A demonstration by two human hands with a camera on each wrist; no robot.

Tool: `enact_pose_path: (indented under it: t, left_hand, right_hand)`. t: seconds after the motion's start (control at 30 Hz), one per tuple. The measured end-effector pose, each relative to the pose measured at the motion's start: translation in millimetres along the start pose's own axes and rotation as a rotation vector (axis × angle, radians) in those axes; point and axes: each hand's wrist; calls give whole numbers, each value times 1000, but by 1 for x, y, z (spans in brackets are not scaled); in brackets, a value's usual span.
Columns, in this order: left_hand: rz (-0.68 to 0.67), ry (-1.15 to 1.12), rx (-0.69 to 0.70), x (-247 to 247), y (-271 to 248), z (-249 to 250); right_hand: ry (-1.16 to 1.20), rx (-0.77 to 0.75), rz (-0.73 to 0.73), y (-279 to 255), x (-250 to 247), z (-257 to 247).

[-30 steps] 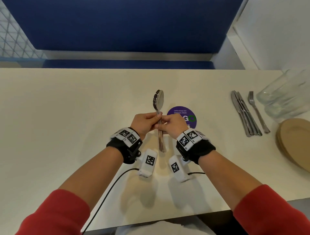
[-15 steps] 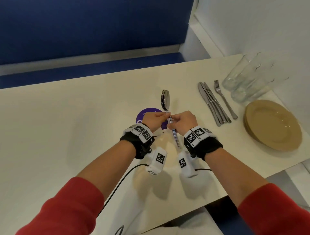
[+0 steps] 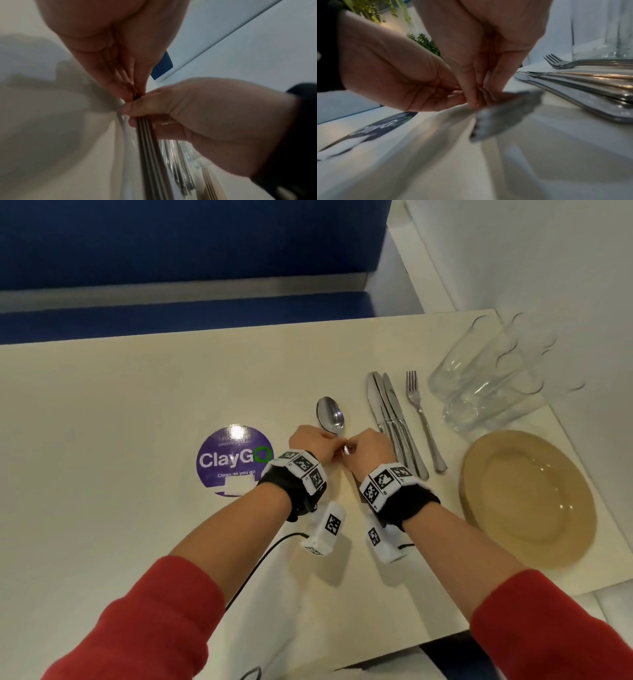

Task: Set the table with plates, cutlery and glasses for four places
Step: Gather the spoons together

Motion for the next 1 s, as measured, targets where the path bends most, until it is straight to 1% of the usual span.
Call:
enact_pose_path:
  t: [0.13, 0.3, 0.47, 0.63, 0.8, 1.0]
  left_hand:
    - [77, 69, -3, 14, 6, 10]
    - [125, 37, -22, 25, 16, 21]
    - [142, -23, -21, 36, 20, 27]
    - [128, -48, -2, 41, 21, 29]
    - [130, -59, -7, 42, 22, 30]
    - [116, -77, -1, 44, 21, 26]
  right_hand:
    - [-5, -28, -20, 12, -6, 15]
    - [-21, -65, -8, 20, -10, 25]
    - [0, -50, 14, 26, -15, 32]
    - [4, -83, 33, 31, -18, 37]
    - [-48, -134, 37, 35, -17, 40]
    - [-78, -161, 28, 32, -16, 44]
Point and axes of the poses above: each hand's wrist, its own y-axis towards the middle knuckle, its own x-axis out of the palm, z = x × y, and after that the axes turned 3 degrees about -y, right-handed
